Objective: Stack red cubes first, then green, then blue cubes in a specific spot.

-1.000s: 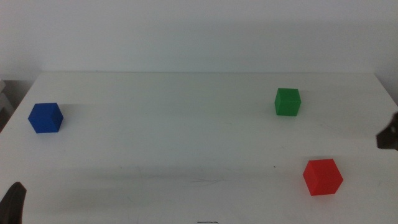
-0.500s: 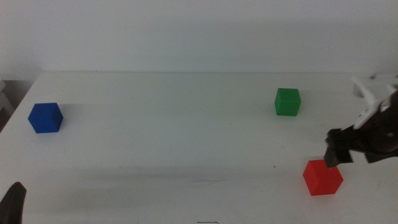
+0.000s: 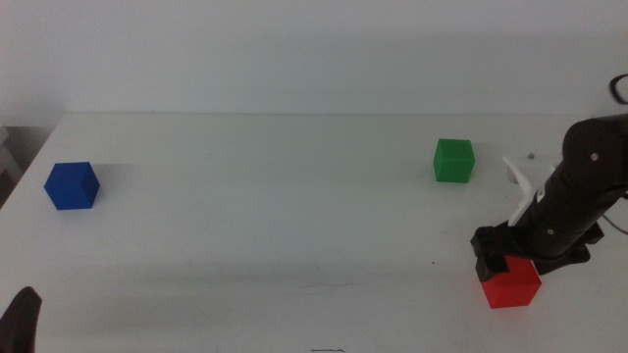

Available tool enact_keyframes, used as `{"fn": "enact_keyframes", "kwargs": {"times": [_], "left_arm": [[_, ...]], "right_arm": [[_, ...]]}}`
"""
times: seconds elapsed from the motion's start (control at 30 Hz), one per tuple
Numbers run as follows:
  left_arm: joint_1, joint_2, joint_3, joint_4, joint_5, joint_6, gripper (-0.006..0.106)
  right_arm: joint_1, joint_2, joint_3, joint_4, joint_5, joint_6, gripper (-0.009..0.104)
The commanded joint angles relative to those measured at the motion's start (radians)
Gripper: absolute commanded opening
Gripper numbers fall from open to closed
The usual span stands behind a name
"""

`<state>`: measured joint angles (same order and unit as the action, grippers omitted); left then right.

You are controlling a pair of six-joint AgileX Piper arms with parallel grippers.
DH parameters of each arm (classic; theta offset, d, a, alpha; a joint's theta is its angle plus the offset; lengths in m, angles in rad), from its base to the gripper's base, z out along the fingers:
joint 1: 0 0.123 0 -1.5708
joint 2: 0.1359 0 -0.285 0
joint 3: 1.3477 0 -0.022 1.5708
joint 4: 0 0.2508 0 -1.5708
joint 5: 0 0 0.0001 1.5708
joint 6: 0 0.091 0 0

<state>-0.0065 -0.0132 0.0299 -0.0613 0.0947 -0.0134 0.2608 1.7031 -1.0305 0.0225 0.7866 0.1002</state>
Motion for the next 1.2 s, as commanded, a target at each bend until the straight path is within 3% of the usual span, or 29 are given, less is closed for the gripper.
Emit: {"fn": "enact_keyframes", "kwargs": {"times": [0.0, 0.17, 0.3, 0.47, 0.67, 0.9, 1.17], "left_arm": [[-0.002, -0.020, -0.003, -0.004, -0.082, -0.010, 0.092], [-0.002, -0.020, -0.003, -0.004, -0.082, -0.010, 0.092], [-0.002, -0.020, -0.003, -0.004, -0.082, -0.010, 0.092], [-0.002, -0.020, -0.003, -0.004, -0.082, -0.010, 0.092], [-0.002, -0.020, -0.003, -0.004, -0.082, -0.010, 0.092], [-0.002, -0.020, -0.003, -0.004, -0.082, -0.010, 0.092], [-0.002, -0.020, -0.003, -0.004, -0.082, -0.010, 0.092]], "right_arm": [[-0.001, -0.018, -0.028, -0.011, -0.023, 0.003, 0.094], [-0.001, 0.005, -0.028, -0.014, -0.041, 0.006, 0.080], [-0.001, 0.005, -0.028, -0.013, -0.045, 0.013, 0.048], [0.001, 0.005, -0.029, -0.012, -0.018, 0.013, -0.001], [0.108, 0.008, -0.135, -0.033, 0.063, 0.142, -0.001], [0.303, 0.113, -0.439, -0.217, 0.223, 0.437, -0.001], [0.417, 0.352, -0.820, -0.146, 0.443, 0.484, -0.001]]}}
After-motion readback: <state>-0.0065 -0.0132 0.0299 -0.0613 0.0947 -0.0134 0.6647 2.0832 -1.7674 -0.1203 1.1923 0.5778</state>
